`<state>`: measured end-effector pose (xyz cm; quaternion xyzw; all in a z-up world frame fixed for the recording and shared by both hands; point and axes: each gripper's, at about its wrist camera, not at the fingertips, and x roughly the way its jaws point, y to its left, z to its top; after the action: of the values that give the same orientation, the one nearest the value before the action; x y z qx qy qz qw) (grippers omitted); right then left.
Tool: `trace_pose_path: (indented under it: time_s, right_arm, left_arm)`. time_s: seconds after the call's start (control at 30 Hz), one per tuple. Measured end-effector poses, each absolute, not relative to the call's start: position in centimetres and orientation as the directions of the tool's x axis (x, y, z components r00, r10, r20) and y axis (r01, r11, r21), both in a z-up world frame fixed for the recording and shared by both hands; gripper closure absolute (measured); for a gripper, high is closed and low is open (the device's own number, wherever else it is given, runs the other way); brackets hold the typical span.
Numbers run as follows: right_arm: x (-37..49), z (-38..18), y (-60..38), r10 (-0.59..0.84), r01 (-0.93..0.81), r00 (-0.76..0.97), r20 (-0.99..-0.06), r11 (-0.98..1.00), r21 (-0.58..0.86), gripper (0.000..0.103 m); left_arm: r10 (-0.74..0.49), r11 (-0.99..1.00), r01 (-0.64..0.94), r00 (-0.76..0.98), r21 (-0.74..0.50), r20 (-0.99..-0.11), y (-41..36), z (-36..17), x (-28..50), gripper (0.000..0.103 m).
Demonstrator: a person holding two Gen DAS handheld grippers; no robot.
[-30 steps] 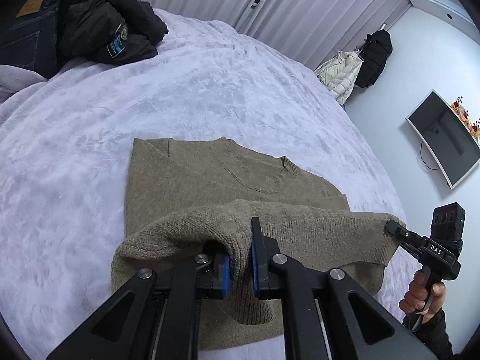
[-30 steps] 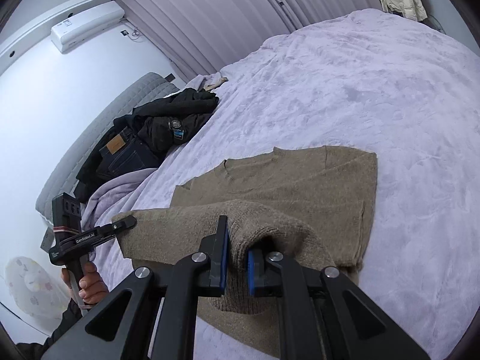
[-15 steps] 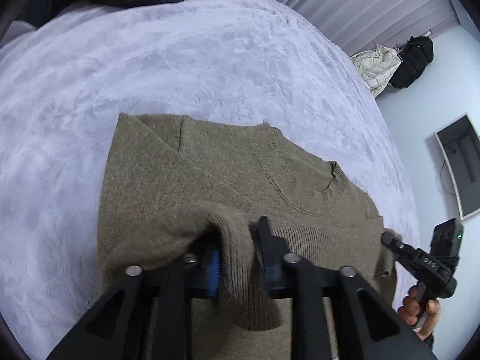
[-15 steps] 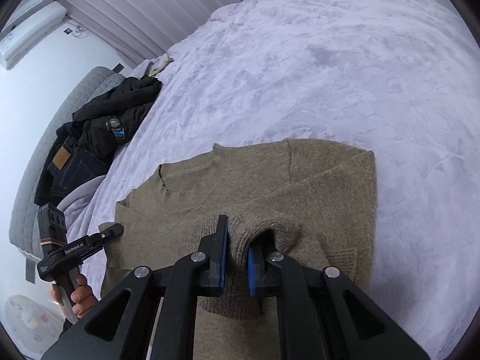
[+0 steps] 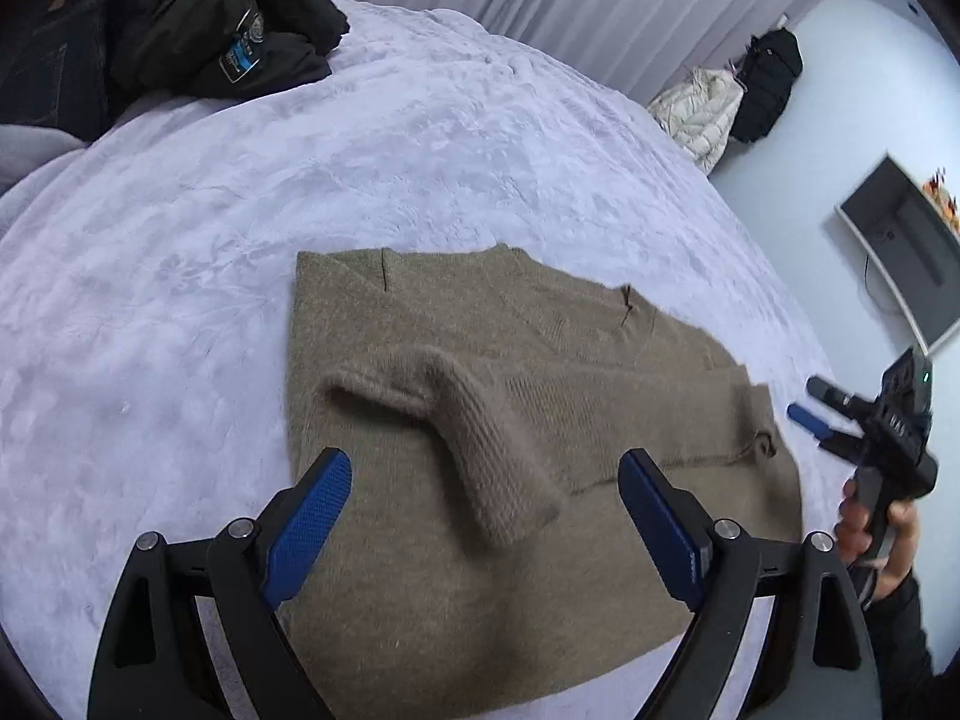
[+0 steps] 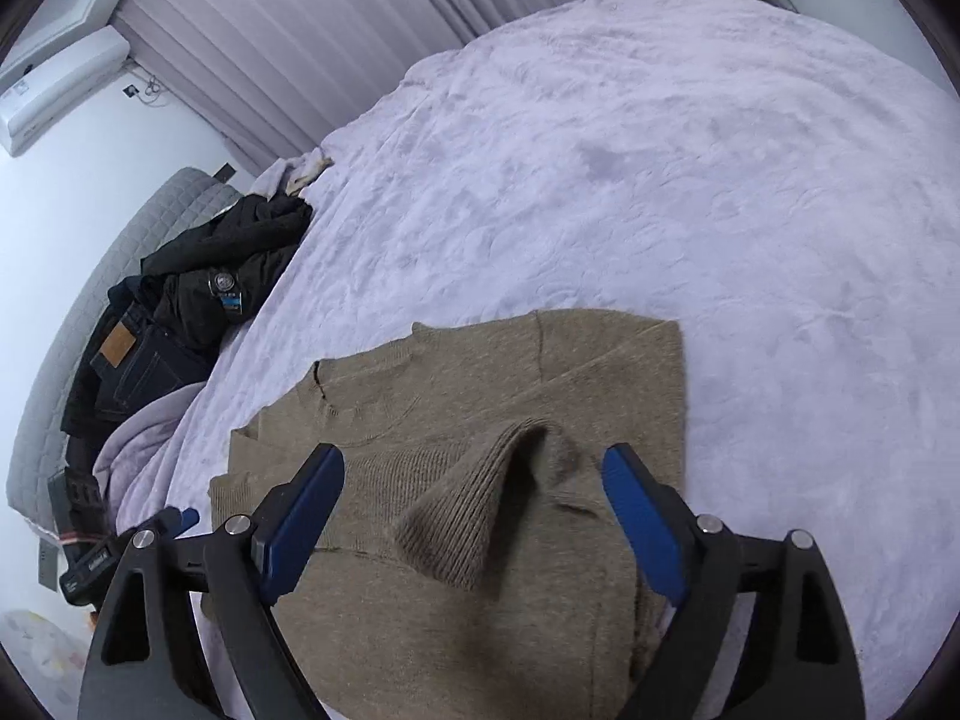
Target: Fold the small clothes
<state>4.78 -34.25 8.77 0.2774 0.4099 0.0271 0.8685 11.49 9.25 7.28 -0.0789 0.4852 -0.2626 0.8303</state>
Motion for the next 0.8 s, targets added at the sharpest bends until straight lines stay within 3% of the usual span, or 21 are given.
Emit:
trace_pose_path:
  time_s: [0.13,0.3,0.37,0.43,0.5,0.7,0.8]
  right_arm:
    - [2.9,9.2,-33.9,0.314,0.110,0.657,-0.686,0.860,0.498,0.013]
    - [1.6,8.6,-29.4,0.277,-0.049,0.591,-0.758,0.950,0.309,0.016]
    - [2.4,7.6,-27.9,0.277,-0.086,0.547,-0.790,0.957,0.276,0.034]
    - [4.0,6.2,-27.2,0.347,-0.110,0.484,-0.803,0.935,0.338,0.063]
    - [5.7,5.3,-27.1,0.356,-0.089,0.471,-0.807,0.930,0.358,0.070]
    - [9.9,6.0,-31.4,0.219,0.124,0.616,-0.757,0.921,0.368,0.070]
    - [11.5,6.2,-33.2,0.238,0.173,0.614,-0.753,0.890,0.422,0.062]
  left_arm:
    - [-0.508,0.818,0.481,0.350,-0.314,-0.787,7.4,6.5,8.9,0.012]
    - [-0.516,0.784,0.532,0.271,-0.320,-0.813,3.5,5.0,9.2,0.012]
    - [-0.519,0.789,0.503,0.237,-0.353,-0.821,2.4,4.2,10.7,0.012]
    - [-0.532,0.797,0.455,0.219,-0.397,-0.818,1.9,3.9,12.6,0.012]
    - [-0.572,0.795,0.378,0.206,-0.475,-0.794,2.3,4.0,15.0,0.012]
    - [-0.606,0.795,0.193,0.297,-0.575,-0.738,4.4,5.3,20.8,0.012]
    - [-0.574,0.816,0.164,0.336,-0.554,-0.747,5.2,6.2,22.1,0.012]
